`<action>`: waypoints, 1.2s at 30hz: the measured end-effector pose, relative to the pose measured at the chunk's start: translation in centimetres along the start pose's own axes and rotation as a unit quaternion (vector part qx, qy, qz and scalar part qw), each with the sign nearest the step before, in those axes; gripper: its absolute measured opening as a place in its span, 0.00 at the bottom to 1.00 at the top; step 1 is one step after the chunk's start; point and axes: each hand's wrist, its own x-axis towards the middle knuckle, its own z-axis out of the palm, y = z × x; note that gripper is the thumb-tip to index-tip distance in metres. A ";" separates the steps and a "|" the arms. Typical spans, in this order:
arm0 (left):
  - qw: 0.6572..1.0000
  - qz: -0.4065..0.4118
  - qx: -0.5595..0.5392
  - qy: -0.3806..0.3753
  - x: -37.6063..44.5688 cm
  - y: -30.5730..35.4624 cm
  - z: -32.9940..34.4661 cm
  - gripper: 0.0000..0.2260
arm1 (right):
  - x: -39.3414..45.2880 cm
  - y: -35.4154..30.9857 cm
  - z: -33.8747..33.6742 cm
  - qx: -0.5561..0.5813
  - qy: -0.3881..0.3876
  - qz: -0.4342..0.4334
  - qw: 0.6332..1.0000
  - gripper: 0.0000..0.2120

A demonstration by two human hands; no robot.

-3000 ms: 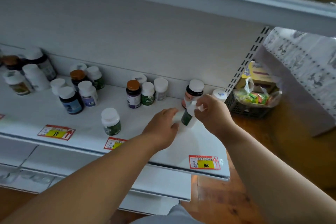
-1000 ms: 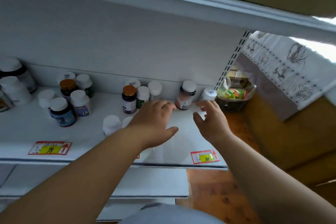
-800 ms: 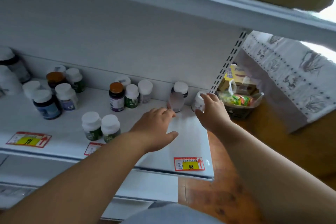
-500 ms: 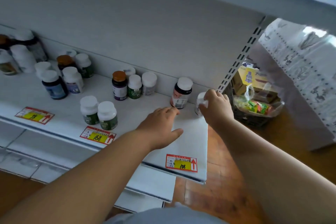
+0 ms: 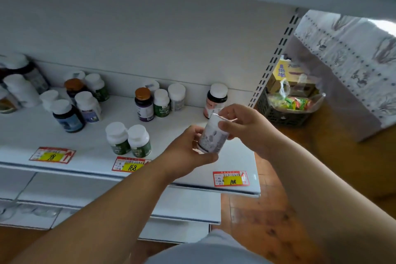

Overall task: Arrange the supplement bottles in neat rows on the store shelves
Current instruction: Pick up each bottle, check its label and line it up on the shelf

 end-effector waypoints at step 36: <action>0.977 0.062 0.201 0.037 0.9 -2.2 -0.3 0.35 | 4.4 -0.1 1.3 -0.298 0.186 -0.041 0.936 0.22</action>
